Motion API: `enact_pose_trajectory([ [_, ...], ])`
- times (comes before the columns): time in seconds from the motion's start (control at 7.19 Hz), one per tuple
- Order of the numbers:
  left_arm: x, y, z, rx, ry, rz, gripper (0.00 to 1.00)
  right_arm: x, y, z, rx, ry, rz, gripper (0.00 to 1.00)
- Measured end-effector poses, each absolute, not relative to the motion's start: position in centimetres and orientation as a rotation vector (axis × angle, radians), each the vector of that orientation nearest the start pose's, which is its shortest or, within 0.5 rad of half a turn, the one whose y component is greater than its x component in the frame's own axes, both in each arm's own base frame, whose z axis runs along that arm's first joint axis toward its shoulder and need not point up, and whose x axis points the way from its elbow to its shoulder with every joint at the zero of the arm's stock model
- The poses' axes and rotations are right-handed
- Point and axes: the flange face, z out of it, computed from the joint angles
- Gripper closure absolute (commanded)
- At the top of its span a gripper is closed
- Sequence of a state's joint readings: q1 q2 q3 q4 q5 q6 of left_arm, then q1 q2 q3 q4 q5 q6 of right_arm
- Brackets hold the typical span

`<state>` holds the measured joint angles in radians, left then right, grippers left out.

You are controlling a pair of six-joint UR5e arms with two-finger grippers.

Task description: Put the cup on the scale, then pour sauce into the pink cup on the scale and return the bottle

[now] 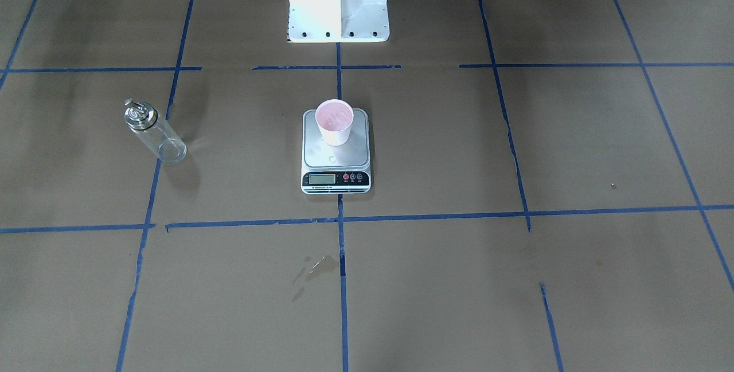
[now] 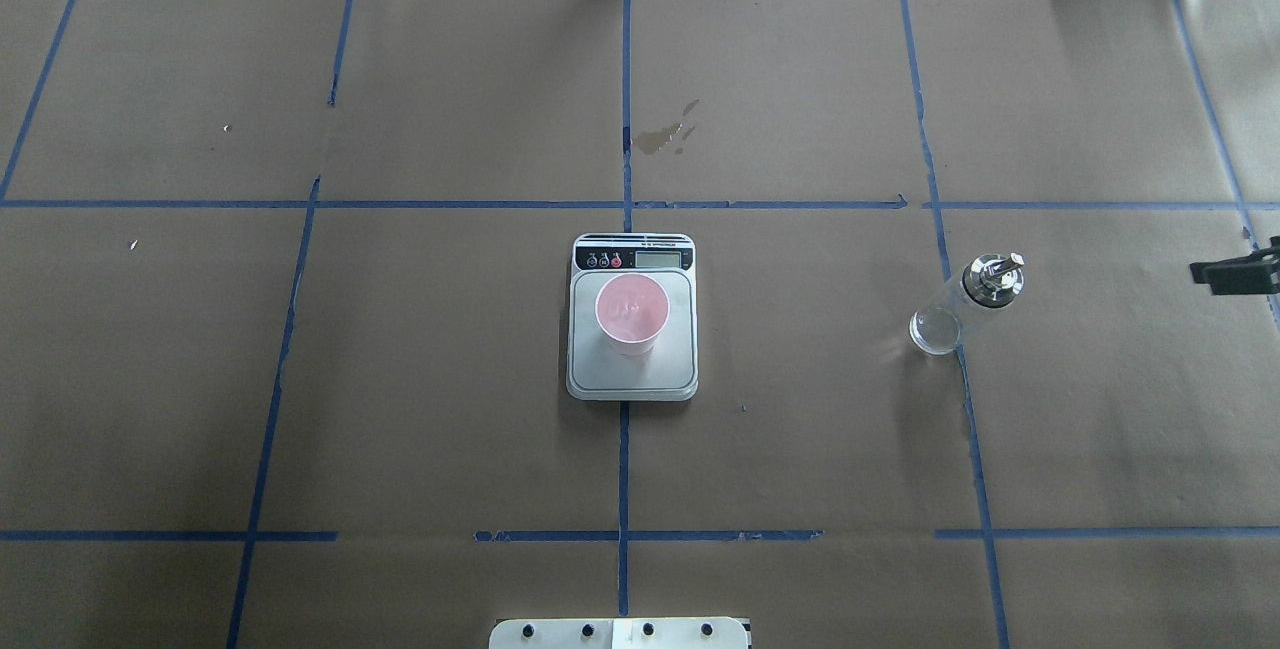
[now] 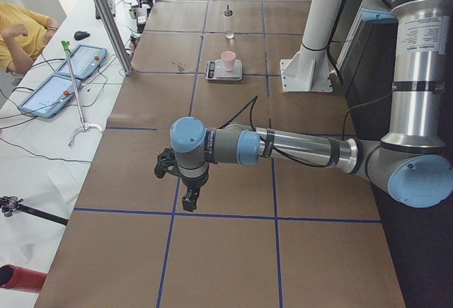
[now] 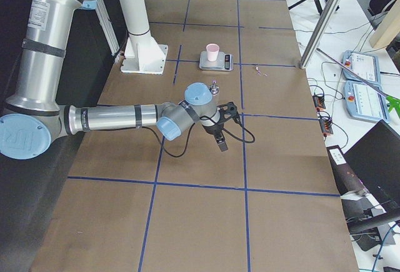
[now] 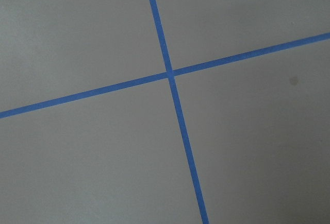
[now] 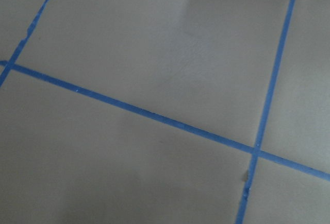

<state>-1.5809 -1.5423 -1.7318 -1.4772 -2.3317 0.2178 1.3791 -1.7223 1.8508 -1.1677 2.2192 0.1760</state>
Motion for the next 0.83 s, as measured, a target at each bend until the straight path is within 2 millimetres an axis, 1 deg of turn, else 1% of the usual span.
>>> enact_pose_trajectory([
  [0.14, -7.0, -47.8, 60.4, 0.123, 0.753, 0.212, 0.0, 0.9, -47.8, 53.8, 0.33, -0.715, -0.17, 0.0],
  [0.28, -7.0, -47.8, 60.4, 0.123, 0.753, 0.212, 0.0, 2.3, -48.6, 53.7, 0.266, -0.712, -0.142, 0.0],
  [0.42, -7.0, -47.8, 60.4, 0.122, 0.752, 0.211, 0.0, 3.2, -47.6, 55.7, 0.194, -0.711, -0.109, 0.0],
  [0.56, -7.0, -47.8, 60.4, 0.122, 0.752, 0.211, 0.0, 3.6, -45.9, 58.5, 0.126, -0.711, -0.081, 0.0],
  [0.7, -7.0, -47.8, 60.6, 0.119, 0.752, 0.21, 0.0, 3.9, -44.2, 60.7, 0.078, -0.712, -0.062, 0.0],
  [0.83, -7.0, -47.8, 60.8, 0.116, 0.754, 0.209, 0.0, 4.0, -43.0, 61.9, 0.051, -0.714, -0.051, 0.0],
])
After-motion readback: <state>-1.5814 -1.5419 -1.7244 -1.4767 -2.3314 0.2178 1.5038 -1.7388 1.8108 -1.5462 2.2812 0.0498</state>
